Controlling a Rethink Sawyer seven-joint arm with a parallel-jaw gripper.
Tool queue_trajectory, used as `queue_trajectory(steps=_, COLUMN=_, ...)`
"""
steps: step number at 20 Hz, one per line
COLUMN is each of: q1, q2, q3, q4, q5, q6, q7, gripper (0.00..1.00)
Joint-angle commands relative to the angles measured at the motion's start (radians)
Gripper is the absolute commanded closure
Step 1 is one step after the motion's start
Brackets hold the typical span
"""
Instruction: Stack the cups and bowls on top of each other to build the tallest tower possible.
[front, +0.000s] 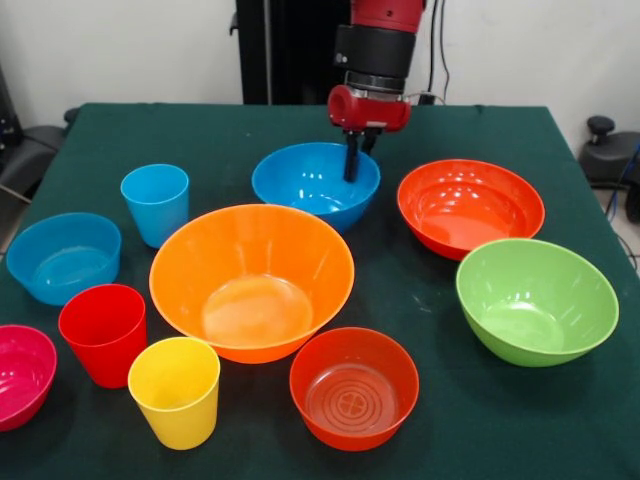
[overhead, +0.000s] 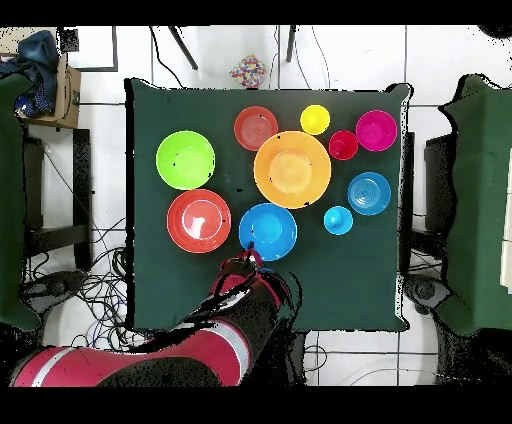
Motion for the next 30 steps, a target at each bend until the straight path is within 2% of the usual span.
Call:
queue_trajectory(steps=1, q1=0.000, q2=0.045, q3=0.072, q4=-0.085, q5=0.037, q6=-0.011, q7=0.097, gripper=1.00)
queue_trajectory(steps=5, q1=-0.018, q2=0.002, q3=0.093, q4=-0.063, q5=0.010, q6=-0.004, q7=0.109, gripper=1.00)
queue_trajectory(steps=7, q1=-0.045, q2=-0.059, q3=0.129, q4=-0.032, q5=-0.031, q6=0.023, q7=0.121, gripper=1.00)
queue_trajectory(steps=13, q1=-0.187, q2=-0.328, q3=0.300, q4=0.120, q5=-0.171, q6=0.159, q7=0.158, gripper=1.00)
queue_trajectory(steps=15, q1=-0.254, q2=-0.431, q3=0.374, q4=0.178, q5=-0.182, q6=0.230, q7=0.159, gripper=1.00)
queue_trajectory(steps=17, q1=-0.343, q2=-0.530, q3=0.476, q4=0.235, q5=-0.167, q6=0.317, q7=0.145, gripper=1.00)
queue_trajectory(steps=20, q1=-0.458, q2=-0.635, q3=0.605, q4=0.304, q5=-0.096, q6=0.433, q7=0.093, gripper=1.00)
queue_trajectory(steps=22, q1=-0.512, q2=-0.679, q3=0.669, q4=0.338, q5=-0.057, q6=0.478, q7=0.067, gripper=1.00)
queue_trajectory(steps=27, q1=-0.578, q2=-0.730, q3=0.737, q4=0.376, q5=-0.003, q6=0.528, q7=0.038, gripper=1.00)
queue_trajectory(steps=30, q1=-0.657, q2=-0.782, q3=0.829, q4=0.417, q5=0.042, q6=0.564, q7=0.022, gripper=1.00)
